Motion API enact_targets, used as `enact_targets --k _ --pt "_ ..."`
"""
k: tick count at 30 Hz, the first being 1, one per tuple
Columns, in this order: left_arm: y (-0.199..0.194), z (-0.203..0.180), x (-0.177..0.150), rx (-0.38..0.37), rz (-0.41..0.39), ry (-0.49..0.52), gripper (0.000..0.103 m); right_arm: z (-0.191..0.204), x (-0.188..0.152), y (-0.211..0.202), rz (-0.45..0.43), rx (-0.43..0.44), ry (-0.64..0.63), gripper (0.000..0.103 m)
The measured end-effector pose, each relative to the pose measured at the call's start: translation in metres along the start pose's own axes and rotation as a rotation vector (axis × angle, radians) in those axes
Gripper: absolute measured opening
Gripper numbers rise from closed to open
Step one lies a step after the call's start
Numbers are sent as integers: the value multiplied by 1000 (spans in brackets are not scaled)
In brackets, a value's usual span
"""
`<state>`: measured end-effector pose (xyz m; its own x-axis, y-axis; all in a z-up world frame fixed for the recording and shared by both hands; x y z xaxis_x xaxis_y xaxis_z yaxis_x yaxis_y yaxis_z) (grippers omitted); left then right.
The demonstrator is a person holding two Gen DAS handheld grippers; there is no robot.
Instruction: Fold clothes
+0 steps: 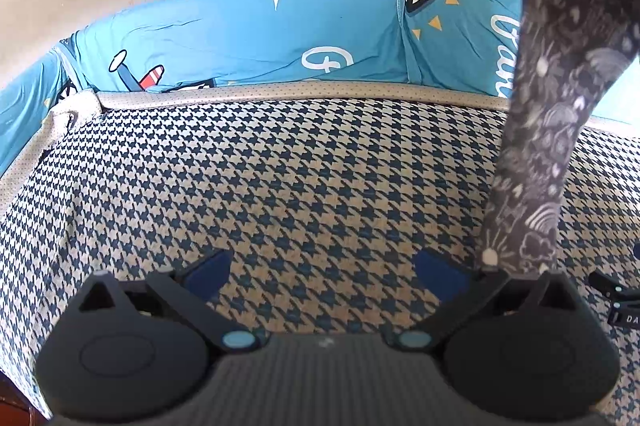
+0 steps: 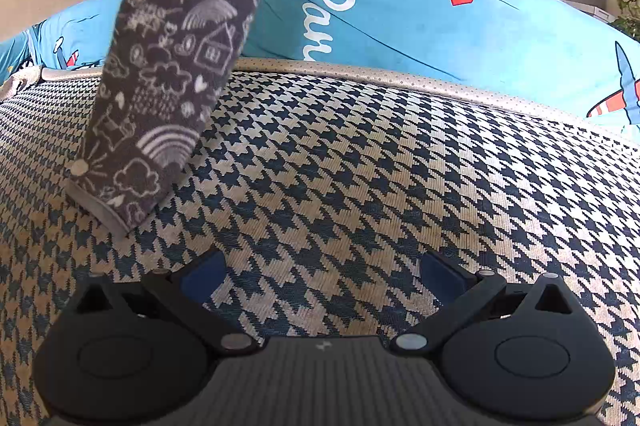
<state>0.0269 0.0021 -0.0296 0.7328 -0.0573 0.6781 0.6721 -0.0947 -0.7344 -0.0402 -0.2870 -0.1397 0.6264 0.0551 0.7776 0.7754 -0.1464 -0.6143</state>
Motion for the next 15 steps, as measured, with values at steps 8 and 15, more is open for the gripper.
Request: enact_targets --k 8,15 --pt "-1 0 1 -6 15 -4 103 0 0 2 0 0 1 103" --pt "0 2 1 -2 37 -25 103 0 0 3 0 0 1 103"
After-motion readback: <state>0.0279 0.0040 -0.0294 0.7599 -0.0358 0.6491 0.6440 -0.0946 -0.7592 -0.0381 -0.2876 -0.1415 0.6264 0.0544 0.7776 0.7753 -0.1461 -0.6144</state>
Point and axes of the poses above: each gripper's, at about its wrist camera, not at the fingertips, and y roughly the way its jaws point, z to its left, x to its top, the point moved 4 cm from there along y, roughly the way its jaws point, and after that the axes turned 8 degrees about -x, right-handed, at the moved point
